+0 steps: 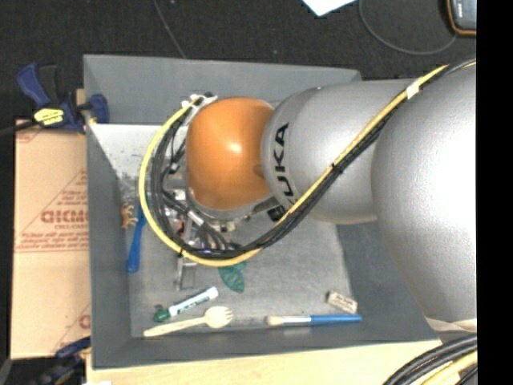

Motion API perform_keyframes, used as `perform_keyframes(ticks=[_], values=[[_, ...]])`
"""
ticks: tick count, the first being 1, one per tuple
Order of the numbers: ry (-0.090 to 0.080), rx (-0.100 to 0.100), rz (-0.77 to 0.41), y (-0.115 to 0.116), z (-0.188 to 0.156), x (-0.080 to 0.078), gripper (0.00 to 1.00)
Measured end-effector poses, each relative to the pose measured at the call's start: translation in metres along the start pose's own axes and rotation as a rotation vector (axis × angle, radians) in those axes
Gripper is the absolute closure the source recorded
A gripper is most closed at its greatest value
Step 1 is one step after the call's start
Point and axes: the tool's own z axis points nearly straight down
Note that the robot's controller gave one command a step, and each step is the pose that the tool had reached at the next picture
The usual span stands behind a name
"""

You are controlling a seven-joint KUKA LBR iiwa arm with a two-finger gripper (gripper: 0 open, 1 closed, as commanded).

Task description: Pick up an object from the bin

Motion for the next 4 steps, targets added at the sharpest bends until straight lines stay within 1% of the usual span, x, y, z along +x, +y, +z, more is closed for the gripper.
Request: perform_keyframes(ticks=[1,2,3,4], values=[[-0.007,-0.002,0.004,-0.001,-0.004,-0.002,0.0],[-0.027,-0.003,-0.269,-0.05,0.09,0.059,0.0],[-0.023,-0.004,-0.122,-0.077,0.094,-0.059,0.0],[-0.032,-0.002,-0.373,-0.04,0.096,0.048,0.0]])
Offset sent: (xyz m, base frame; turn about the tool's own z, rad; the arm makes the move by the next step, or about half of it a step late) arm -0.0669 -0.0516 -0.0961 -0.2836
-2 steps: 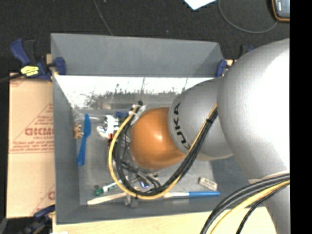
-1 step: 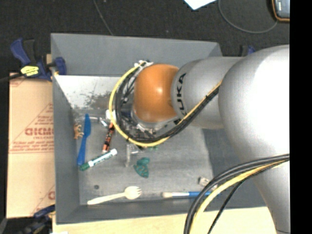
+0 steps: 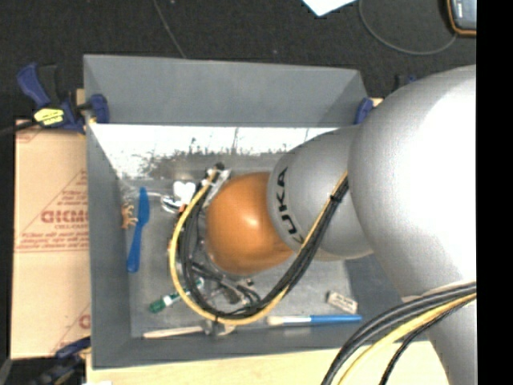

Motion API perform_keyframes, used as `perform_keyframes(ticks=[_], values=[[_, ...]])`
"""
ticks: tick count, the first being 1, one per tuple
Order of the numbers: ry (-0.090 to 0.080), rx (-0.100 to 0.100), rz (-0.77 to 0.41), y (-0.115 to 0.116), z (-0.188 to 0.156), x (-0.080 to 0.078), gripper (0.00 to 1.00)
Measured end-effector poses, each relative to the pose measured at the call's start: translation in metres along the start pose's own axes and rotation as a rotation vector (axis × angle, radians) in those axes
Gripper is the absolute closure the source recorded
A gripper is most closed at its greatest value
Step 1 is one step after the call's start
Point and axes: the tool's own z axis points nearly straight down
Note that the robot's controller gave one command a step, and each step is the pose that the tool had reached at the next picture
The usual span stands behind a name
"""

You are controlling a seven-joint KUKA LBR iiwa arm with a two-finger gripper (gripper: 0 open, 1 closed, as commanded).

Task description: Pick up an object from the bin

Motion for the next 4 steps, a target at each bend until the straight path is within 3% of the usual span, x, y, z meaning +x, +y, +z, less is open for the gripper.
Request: perform_keyframes(ticks=[1,2,3,4], values=[[0.0,0.004,0.344,-0.104,0.001,-0.042,0.0],[-0.02,0.001,-0.335,0.01,-0.002,0.013,1.0],[-0.02,0.001,-0.334,0.01,-0.001,0.013,1.0],[-0.018,0.001,-0.331,0.009,-0.022,0.013,1.0]])
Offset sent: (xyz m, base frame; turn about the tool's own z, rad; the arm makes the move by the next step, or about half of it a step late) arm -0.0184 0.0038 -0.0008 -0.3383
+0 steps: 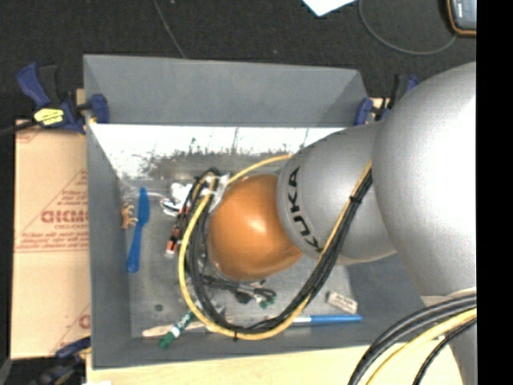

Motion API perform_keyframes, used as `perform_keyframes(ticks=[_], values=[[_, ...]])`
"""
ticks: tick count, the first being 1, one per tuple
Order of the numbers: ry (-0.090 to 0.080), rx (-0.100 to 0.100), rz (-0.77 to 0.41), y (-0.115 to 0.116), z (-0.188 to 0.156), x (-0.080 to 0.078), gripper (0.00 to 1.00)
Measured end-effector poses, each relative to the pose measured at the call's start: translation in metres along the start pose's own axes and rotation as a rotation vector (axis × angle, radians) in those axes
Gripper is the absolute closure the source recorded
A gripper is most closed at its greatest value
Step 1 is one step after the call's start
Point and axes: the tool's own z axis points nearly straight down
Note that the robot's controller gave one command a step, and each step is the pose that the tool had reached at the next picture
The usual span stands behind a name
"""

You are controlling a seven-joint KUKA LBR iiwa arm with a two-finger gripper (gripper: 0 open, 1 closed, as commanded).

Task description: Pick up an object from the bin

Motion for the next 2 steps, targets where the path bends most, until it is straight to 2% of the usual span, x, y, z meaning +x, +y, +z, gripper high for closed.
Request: perform_keyframes(ticks=[1,2], values=[[-0.002,0.001,0.001,-0.001,-0.014,-0.001,1.0],[0.009,-0.004,0.002,0.0,-0.037,0.001,1.0]])
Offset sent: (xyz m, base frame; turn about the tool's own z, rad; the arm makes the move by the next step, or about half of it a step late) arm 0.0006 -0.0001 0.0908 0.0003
